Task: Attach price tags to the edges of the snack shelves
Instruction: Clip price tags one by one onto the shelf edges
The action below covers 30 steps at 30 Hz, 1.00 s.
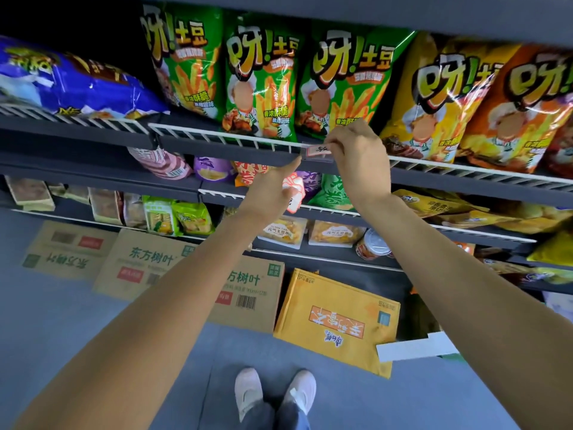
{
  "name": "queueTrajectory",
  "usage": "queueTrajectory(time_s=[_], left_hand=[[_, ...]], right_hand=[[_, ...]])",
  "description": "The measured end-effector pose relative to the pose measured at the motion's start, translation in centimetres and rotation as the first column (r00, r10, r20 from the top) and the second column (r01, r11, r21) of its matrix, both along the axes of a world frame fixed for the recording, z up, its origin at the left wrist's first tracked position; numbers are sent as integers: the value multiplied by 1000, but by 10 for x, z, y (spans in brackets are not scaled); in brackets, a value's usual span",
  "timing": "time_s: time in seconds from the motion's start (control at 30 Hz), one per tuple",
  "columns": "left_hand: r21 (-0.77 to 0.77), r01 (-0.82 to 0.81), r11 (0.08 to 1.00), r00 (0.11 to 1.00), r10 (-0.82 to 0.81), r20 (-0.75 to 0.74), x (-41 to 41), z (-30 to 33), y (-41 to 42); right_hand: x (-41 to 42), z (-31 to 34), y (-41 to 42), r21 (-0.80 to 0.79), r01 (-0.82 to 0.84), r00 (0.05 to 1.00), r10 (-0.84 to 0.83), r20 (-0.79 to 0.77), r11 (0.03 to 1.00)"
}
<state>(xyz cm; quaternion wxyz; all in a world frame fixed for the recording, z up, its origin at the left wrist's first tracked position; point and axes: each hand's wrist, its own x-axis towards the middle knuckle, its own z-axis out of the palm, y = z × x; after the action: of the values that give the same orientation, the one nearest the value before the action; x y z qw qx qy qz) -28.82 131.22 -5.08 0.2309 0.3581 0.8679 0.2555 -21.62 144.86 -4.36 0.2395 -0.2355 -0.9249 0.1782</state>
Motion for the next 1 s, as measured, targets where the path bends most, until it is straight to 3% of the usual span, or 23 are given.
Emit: queueTrajectory(time_s=[0.17,1.0], left_hand=[[-24,-1,1000,1000,1,-6,-4,0,2],[-20,-54,998,998,54,18,-8,-1,7]], right_hand=[[-2,-11,0,97,-2,994,-9,112,995],[1,-17,-14,367,-4,971,-84,223,930]])
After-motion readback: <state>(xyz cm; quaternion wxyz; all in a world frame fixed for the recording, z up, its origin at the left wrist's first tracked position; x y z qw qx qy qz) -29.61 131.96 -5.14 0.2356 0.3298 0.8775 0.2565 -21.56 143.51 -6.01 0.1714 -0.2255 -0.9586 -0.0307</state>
